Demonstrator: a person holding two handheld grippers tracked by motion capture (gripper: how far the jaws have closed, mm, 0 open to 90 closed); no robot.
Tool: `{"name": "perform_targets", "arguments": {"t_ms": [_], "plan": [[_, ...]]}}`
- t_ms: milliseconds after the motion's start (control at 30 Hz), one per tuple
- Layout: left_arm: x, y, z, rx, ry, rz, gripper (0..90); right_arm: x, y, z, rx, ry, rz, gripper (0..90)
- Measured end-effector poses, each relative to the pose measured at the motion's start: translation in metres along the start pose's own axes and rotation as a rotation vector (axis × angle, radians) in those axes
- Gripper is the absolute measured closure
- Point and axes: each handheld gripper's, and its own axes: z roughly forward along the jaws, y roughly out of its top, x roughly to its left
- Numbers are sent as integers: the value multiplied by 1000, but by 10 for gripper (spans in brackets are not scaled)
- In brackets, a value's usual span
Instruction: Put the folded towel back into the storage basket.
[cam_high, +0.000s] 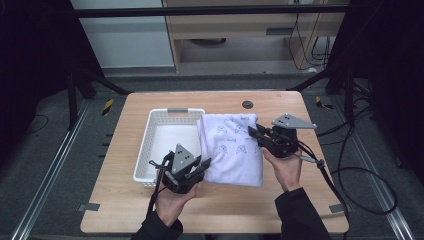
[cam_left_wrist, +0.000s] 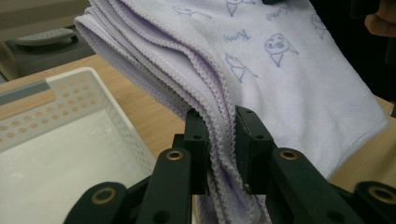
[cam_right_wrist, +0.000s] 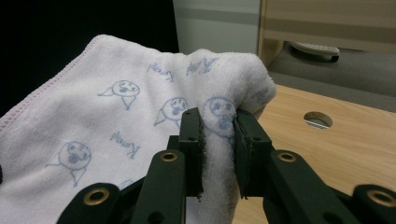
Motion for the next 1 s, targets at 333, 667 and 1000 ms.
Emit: {"name": "perform_targets", "arguments": {"t_ms": [333,667,1000], "plan": [[11,1,-9,-13,13,2,751,11,12,7,-12,7,-17,752],[25,0,-23,-29,31,-9,751,24,22,18,-23,27,-33,752],[43,-6,-38,-49,56,-39,750,40,32,36,-31,56,-40,751]]}}
